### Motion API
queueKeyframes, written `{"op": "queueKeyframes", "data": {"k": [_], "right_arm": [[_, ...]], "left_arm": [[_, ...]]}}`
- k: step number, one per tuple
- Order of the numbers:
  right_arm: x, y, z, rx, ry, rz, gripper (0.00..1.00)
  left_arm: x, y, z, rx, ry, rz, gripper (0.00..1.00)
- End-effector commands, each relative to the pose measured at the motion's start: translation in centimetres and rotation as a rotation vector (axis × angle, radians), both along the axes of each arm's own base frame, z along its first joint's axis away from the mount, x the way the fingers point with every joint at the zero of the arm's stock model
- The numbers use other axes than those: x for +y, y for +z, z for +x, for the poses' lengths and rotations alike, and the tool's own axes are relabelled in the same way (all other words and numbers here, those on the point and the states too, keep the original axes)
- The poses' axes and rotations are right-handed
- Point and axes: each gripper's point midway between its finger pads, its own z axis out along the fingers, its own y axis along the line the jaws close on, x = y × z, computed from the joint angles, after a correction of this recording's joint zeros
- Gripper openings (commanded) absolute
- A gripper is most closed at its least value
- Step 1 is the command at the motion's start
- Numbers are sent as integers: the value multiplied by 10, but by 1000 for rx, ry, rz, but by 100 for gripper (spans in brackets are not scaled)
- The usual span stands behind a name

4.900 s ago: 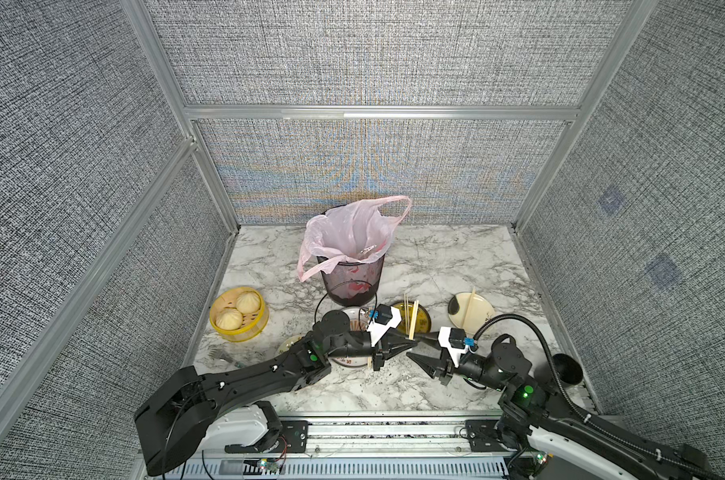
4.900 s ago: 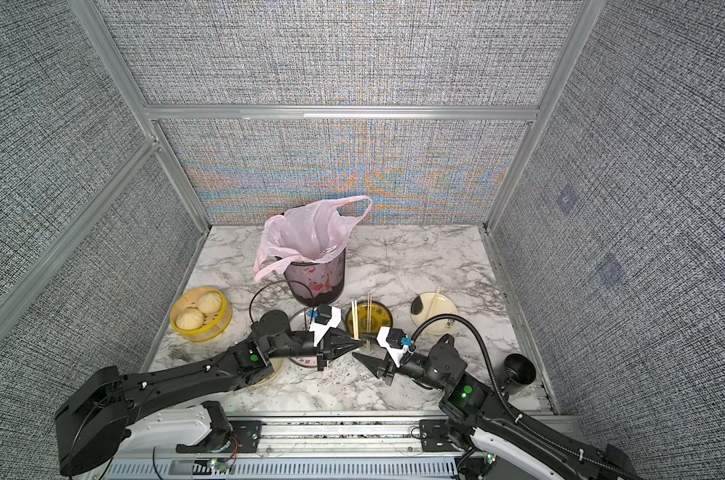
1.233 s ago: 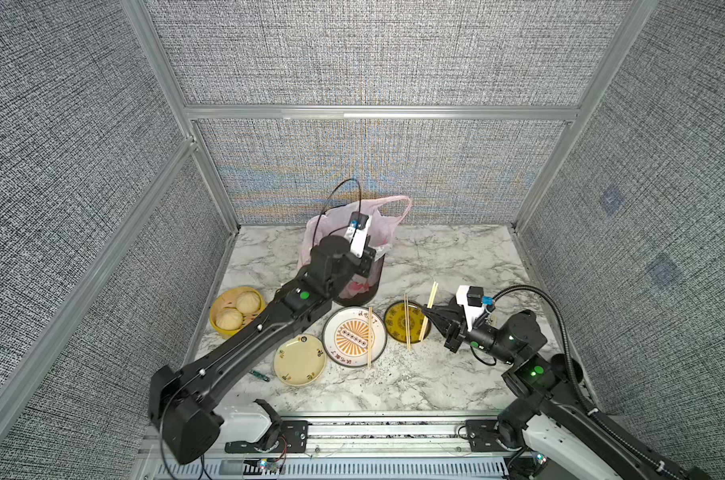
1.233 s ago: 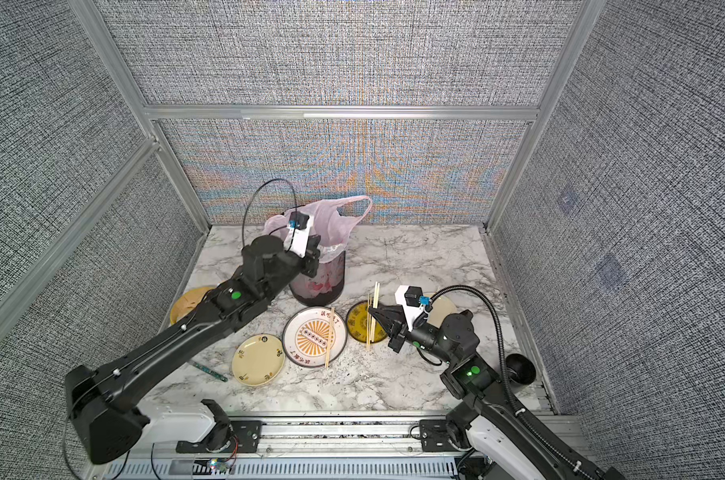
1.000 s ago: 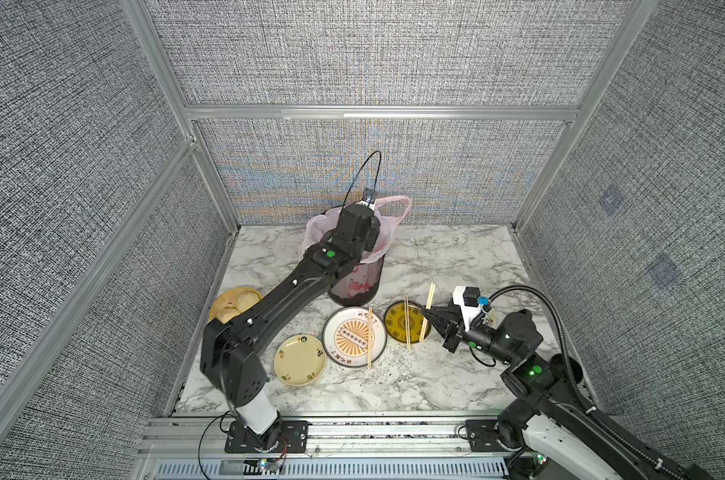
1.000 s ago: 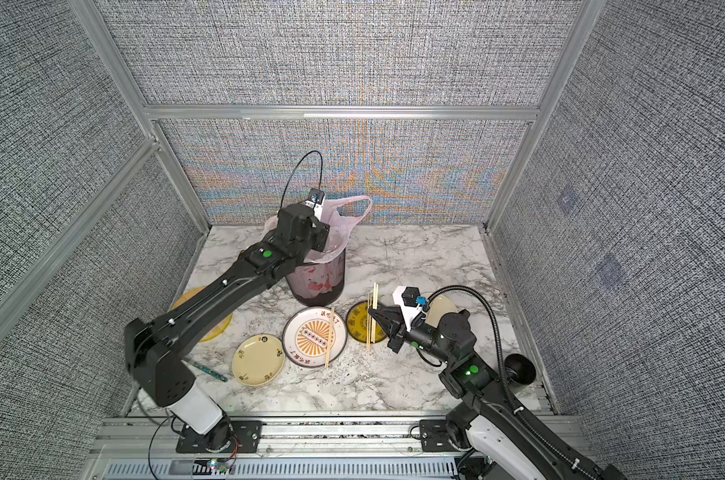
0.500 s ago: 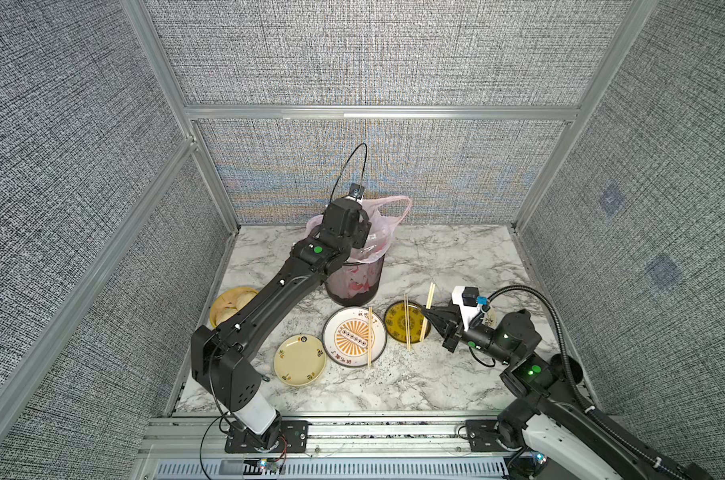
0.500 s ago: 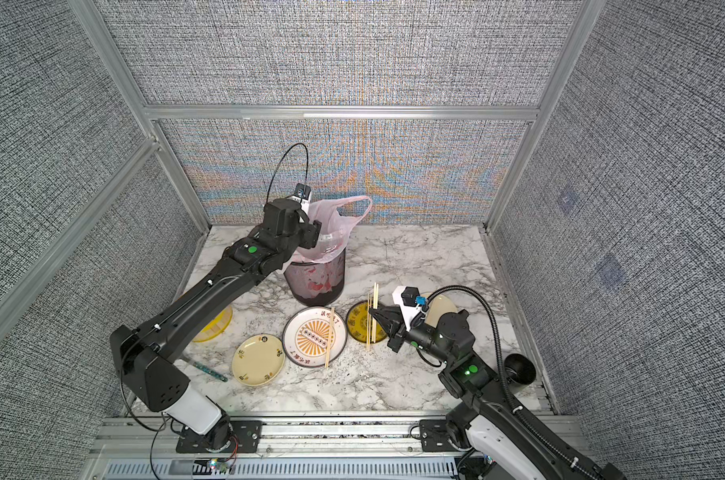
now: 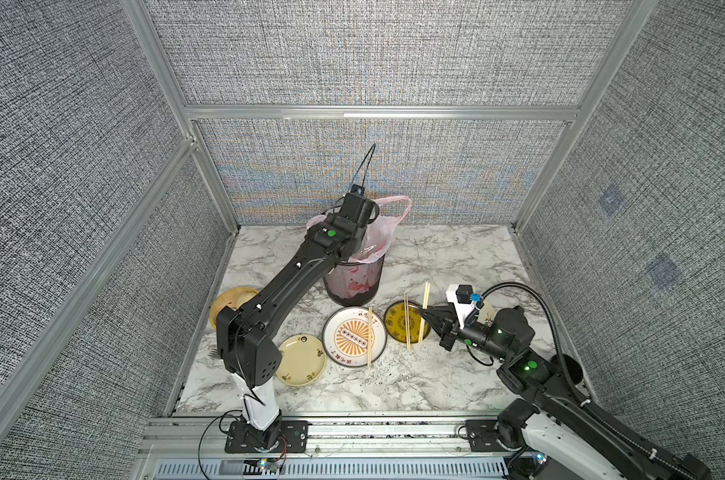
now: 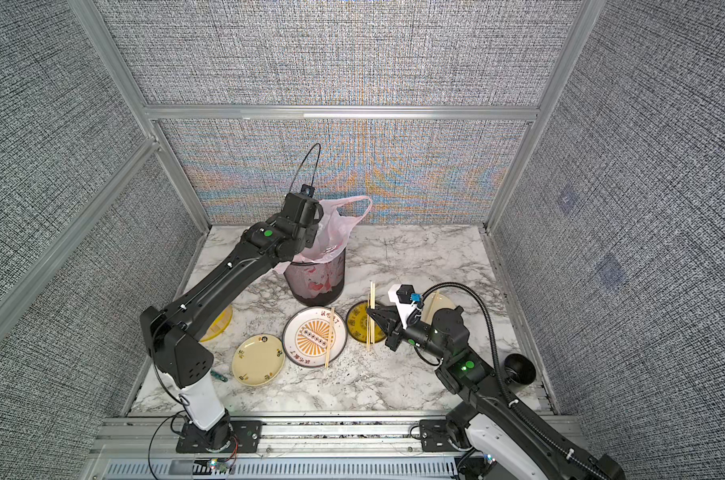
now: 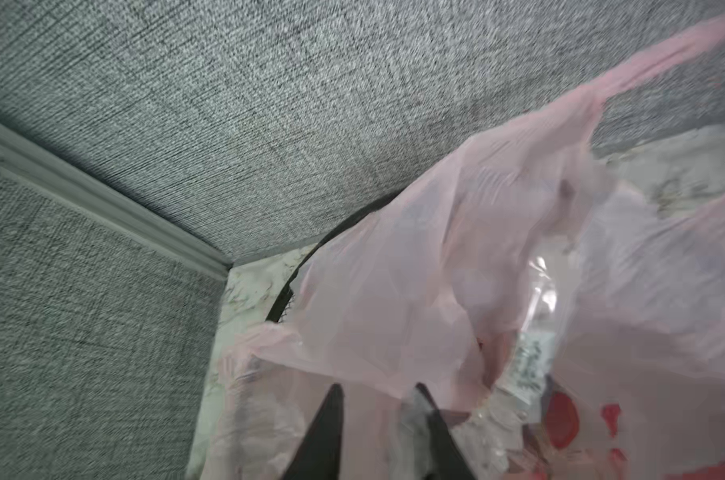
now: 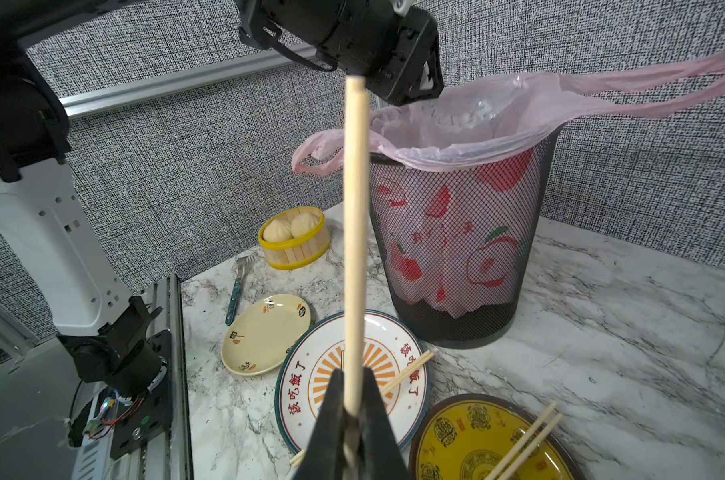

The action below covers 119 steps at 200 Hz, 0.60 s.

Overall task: Remove the packaging of disposable chopsticks
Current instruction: Place the packet bag in the trash bin.

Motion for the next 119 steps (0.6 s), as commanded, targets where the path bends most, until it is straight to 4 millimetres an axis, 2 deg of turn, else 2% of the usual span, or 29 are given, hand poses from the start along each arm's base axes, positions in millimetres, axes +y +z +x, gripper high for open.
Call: {"op": "queueKeyframes", "data": {"k": [1,23,41,61,78,106,119], "right_arm": [[2,5,0,-8,12,9,0],[3,3,0,-6,13,3,0],[2,2,1,-7,5,0,0],[1,1,1,-6,2,-1,0],[1,1,1,-5,1,0,0],[3,0,2,2,7,-1,0],[4,-1,2,6,10,-2,0]], "left_arm": [[7,3,0,15,-17,6,65],[-8,6,-4,17,-93,-70,81],[-15,5,-6,12,-128,-98,83],[24,-3,-9,54,76,28,81],[43,-1,-14,54,139,58,83],[58,10,-20,25,124,-15,86],[50,3,-22,55,61,-55,86]]}}
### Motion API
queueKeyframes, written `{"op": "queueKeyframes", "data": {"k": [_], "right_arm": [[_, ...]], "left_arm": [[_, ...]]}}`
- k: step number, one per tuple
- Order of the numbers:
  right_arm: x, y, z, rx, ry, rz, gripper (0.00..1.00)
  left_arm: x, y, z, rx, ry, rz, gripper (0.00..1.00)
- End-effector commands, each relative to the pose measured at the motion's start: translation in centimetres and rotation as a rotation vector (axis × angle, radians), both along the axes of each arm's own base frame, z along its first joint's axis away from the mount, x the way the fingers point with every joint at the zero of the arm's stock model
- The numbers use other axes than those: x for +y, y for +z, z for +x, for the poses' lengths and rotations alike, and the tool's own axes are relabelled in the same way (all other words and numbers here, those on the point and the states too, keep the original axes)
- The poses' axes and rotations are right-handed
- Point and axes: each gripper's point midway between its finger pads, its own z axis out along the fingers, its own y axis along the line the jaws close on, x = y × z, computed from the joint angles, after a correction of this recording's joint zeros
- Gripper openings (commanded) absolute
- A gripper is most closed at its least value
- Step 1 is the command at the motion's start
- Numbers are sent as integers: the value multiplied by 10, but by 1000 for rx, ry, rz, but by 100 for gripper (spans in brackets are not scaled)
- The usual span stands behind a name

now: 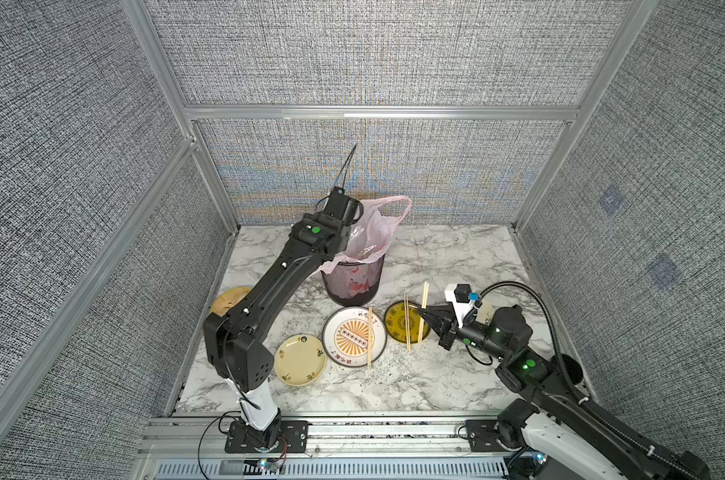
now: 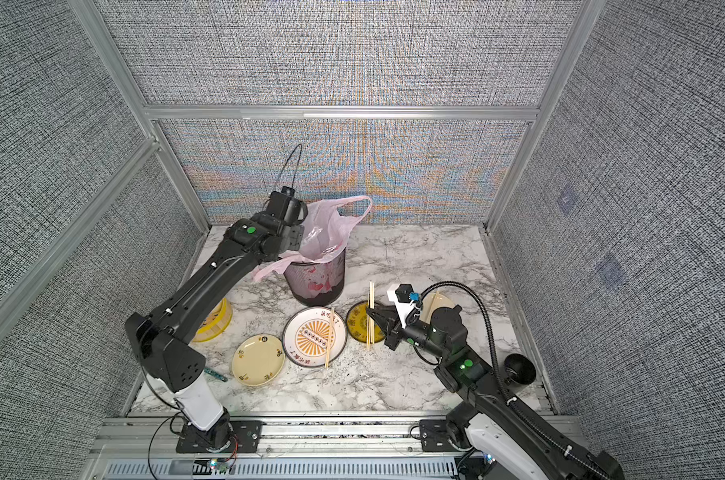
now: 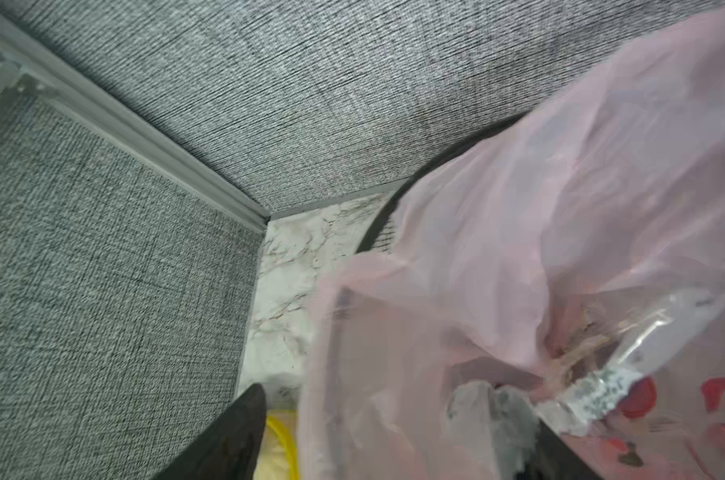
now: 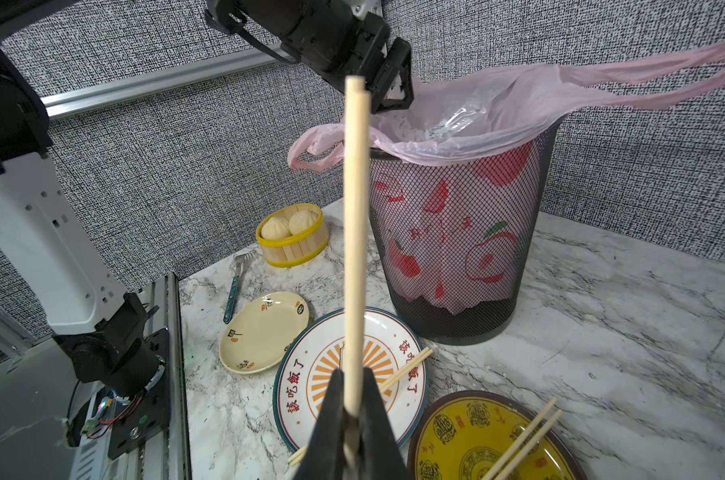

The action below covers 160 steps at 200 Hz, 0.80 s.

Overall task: Remove the packaging of disposable chopsticks
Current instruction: Place the packet bag in the trash bin.

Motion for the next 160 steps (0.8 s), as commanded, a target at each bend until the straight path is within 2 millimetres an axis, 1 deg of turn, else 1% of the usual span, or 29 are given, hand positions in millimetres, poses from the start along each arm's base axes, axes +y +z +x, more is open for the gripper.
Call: {"op": "queueKeyframes", "data": {"k": [1,6,18,31,47,55,67,73,88,104,119,137,143,160], "right_arm": [[2,6,-1,-15,10,12,0],[2,6,-1,-13,10,12,0],[1,6,-2,-14,8,14,0],[-1,7,-3,-18,4,17,0],[-1,8,-3,-17,2,20,0],[-1,9,-3,-17,2,21,0],[-1,8,-4,-15,3,20,0],[-1,8,-3,-15,2,20,0],[-1,7,-2,-14,-1,17,0],[0,6,0,-10,-1,14,0],[1,4,0,-5,0,10,0],[0,3,0,-6,-4,9,0],[0,2,1,-4,-6,7,0],[1,4,1,-4,-2,9,0]], "left_arm": [[-5,0,-5,5,-49,-66,86],[-4,-6,-5,19,-43,-67,86],[10,-14,-7,40,31,-20,83],[16,-22,-5,46,49,11,82],[13,-35,-1,81,19,-32,83],[15,-37,0,89,26,-38,82],[20,-33,0,71,49,-29,81],[20,-28,0,59,44,-37,79],[10,-12,-1,20,-13,-98,76],[0,6,-4,-19,-75,-155,79],[8,19,-7,-48,-47,-148,81],[14,23,-8,-60,-27,-125,82],[12,22,-8,-56,-39,-130,82],[2,15,-7,-34,-78,-153,76]]}}
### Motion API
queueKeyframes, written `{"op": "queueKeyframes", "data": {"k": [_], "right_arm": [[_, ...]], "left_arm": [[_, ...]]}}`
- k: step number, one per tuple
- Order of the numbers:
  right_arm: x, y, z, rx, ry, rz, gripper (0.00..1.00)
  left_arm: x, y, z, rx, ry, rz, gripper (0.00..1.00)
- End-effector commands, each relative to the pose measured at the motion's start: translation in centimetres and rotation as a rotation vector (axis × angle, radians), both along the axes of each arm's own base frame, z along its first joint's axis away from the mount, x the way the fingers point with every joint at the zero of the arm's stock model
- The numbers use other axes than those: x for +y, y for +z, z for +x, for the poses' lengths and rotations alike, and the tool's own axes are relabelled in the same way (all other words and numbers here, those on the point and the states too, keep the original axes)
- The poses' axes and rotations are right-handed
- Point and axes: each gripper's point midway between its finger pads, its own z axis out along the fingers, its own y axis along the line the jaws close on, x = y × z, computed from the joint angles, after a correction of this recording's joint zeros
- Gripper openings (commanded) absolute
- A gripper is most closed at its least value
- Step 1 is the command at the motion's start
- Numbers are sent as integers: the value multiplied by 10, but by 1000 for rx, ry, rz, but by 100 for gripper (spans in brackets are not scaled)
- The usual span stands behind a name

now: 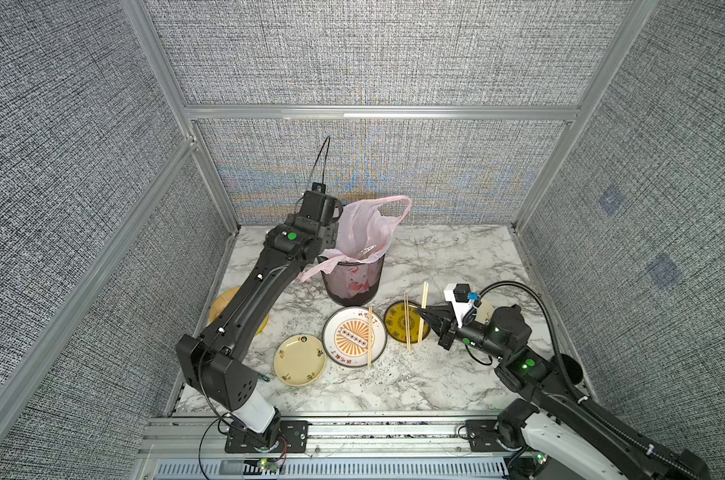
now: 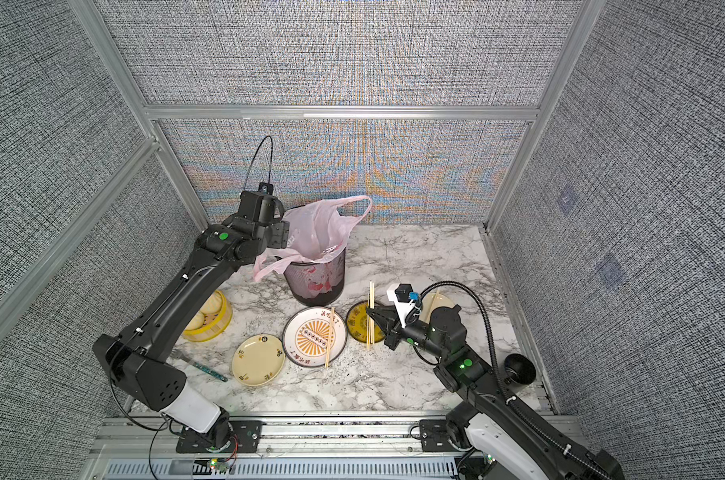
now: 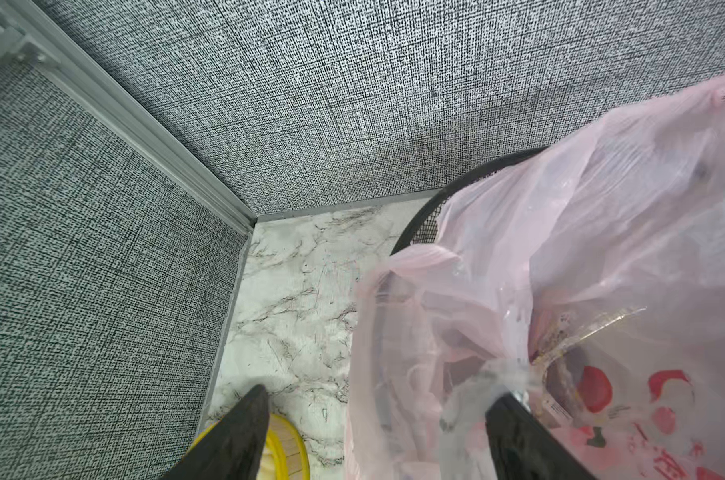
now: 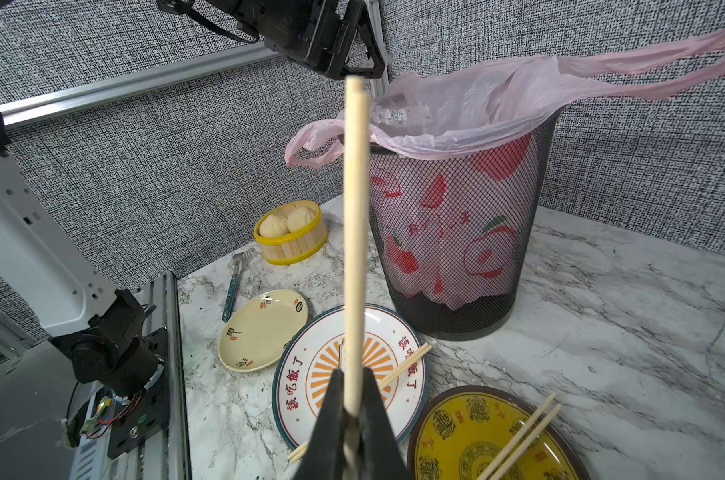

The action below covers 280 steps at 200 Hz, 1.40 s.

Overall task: Remove the packaging of disposable chopsticks
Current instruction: Place the packet bag in the trash bin.

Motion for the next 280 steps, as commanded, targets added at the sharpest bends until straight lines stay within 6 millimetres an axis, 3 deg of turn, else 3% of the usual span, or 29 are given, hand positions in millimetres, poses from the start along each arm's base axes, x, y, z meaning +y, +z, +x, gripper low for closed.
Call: {"op": "queueKeyframes", "data": {"k": [1,14,22,36,55,82,103,153,189,220,239,262,280], "right_arm": [[1,5,1,-11,3,9,0],[2,4,0,-5,10,7,0],[2,4,0,-4,10,7,0],[1,2,1,-4,3,5,0],[1,2,2,-5,-4,2,0],[2,0,3,1,-2,-2,0],[3,-1,3,4,1,-1,0],[3,0,0,15,9,11,0],[8,-4,8,99,1,19,0],[33,-16,10,224,44,-9,0],[55,-27,6,268,56,-65,0],[79,-38,0,322,60,-84,0],[95,-58,0,428,14,-118,0]], "left_arm": [[-9,-3,2,6,-45,-15,75],[-13,-9,6,15,-56,-19,63],[-17,-12,7,22,-64,-23,62],[-21,-24,8,66,-65,-11,67],[-10,-34,0,125,3,16,79],[14,-36,-16,119,86,35,84],[10,-39,-25,86,10,-43,88],[-6,-7,-29,3,-89,-152,89],[4,18,-39,-93,-54,-202,89],[17,36,-70,-233,-84,-273,92],[23,38,-89,-235,-98,-297,92],[14,24,-110,-191,-179,-359,88],[2,4,-129,-156,-267,-428,83]]}}
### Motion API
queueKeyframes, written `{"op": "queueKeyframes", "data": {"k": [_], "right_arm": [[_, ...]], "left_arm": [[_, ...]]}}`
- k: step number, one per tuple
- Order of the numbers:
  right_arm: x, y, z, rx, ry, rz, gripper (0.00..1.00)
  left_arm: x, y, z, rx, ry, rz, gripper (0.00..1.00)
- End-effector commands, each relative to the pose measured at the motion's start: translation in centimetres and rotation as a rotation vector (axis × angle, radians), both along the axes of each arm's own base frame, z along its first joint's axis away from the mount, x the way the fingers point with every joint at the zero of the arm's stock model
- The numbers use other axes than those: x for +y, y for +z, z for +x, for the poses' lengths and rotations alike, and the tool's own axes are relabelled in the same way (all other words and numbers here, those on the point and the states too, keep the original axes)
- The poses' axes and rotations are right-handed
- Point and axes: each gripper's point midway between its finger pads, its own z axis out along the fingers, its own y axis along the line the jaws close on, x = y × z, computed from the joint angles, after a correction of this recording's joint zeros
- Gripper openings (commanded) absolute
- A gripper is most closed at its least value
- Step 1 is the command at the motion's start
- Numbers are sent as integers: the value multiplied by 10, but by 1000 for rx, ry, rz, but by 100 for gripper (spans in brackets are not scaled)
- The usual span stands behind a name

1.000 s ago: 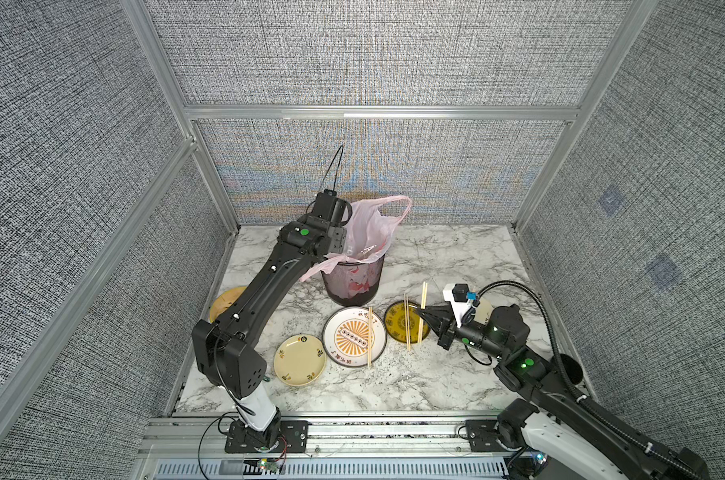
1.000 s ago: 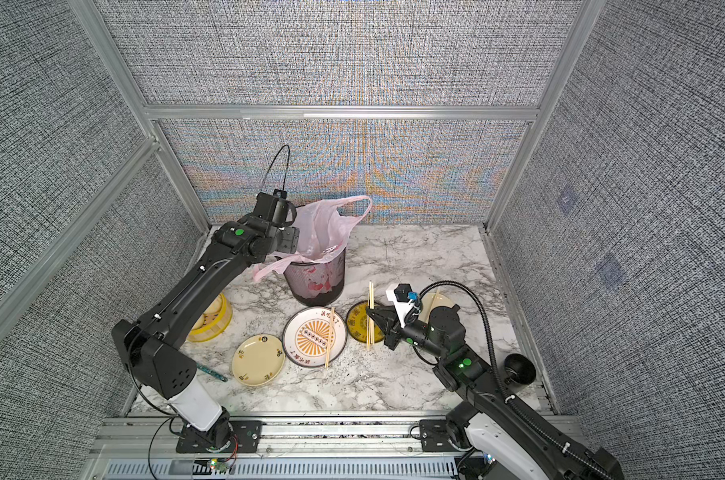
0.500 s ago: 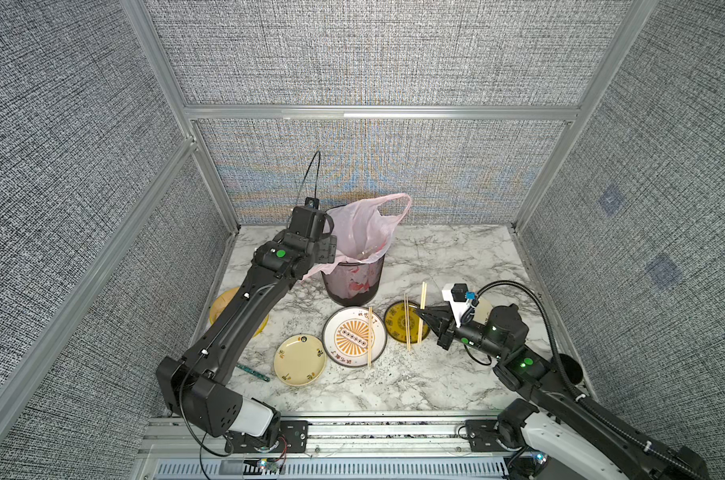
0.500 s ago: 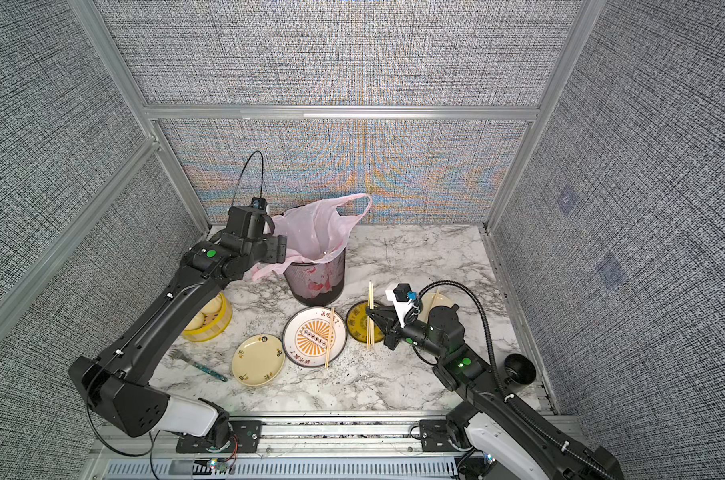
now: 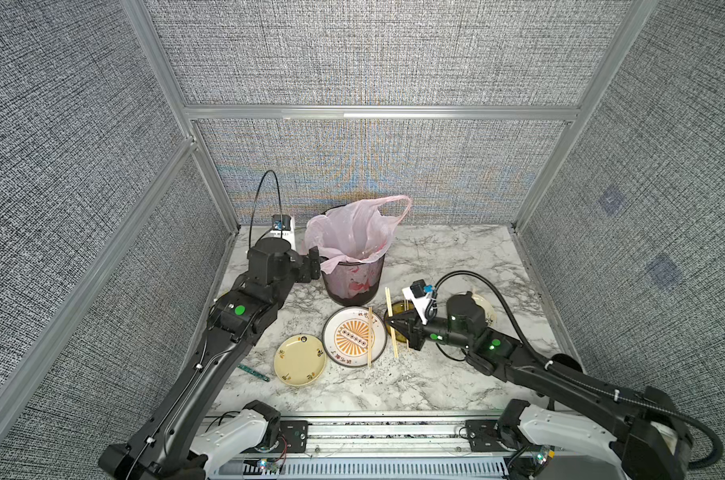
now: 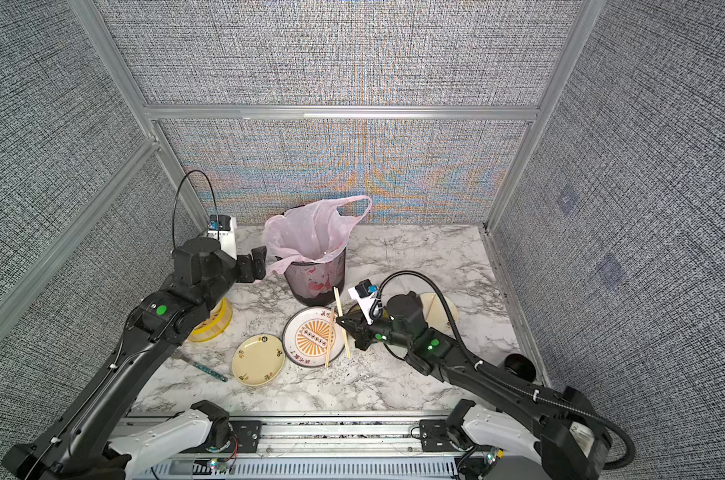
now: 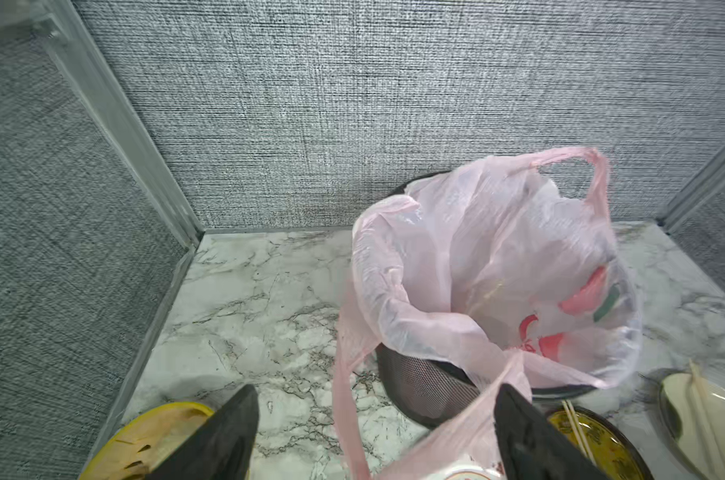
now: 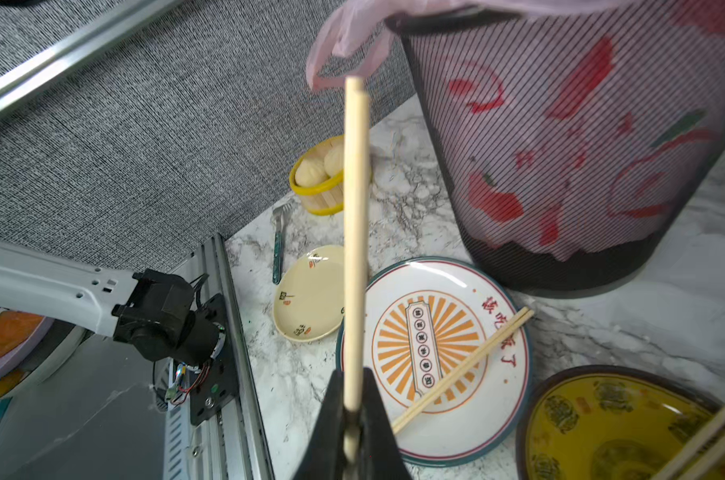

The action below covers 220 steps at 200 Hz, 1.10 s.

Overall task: Remove the packaging of disposable chopsticks
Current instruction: Place the packet bag in the trash bin, then place the disposable chopsticks on the plate.

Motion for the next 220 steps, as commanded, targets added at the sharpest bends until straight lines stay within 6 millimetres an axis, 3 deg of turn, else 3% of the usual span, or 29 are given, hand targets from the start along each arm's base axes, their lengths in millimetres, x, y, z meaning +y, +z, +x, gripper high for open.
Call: {"op": "queueKeyframes", "data": {"k": [1,26,57,99,115,144,169,201,220], "right_arm": [[12,-19,7,116,-103,-43,0],[37,-44,3,216,-124,-145,0],[67,-54,-8,259,-143,-239,0],[115,-65,-27,282,-95,-354,0],[133,-77,-30,303,-79,-395,0],[163,-95,-28,337,-57,-471,0],[180,-106,-25,369,-48,-501,0],[194,-116,-24,404,-37,-532,0],[197,-125,-23,418,-39,-553,0]], "left_arm": [[-22,-17,-19,28,-140,-95,83],[-13,-42,-42,54,-132,-154,76],[9,-73,-57,63,-35,-199,66],[12,-152,-64,211,33,-242,63],[22,-171,-68,231,84,-230,61],[72,-174,-74,217,328,-109,59],[92,-176,-69,231,437,-49,55],[87,-186,-54,271,407,-118,51],[86,-180,-54,250,384,-164,51]]}}
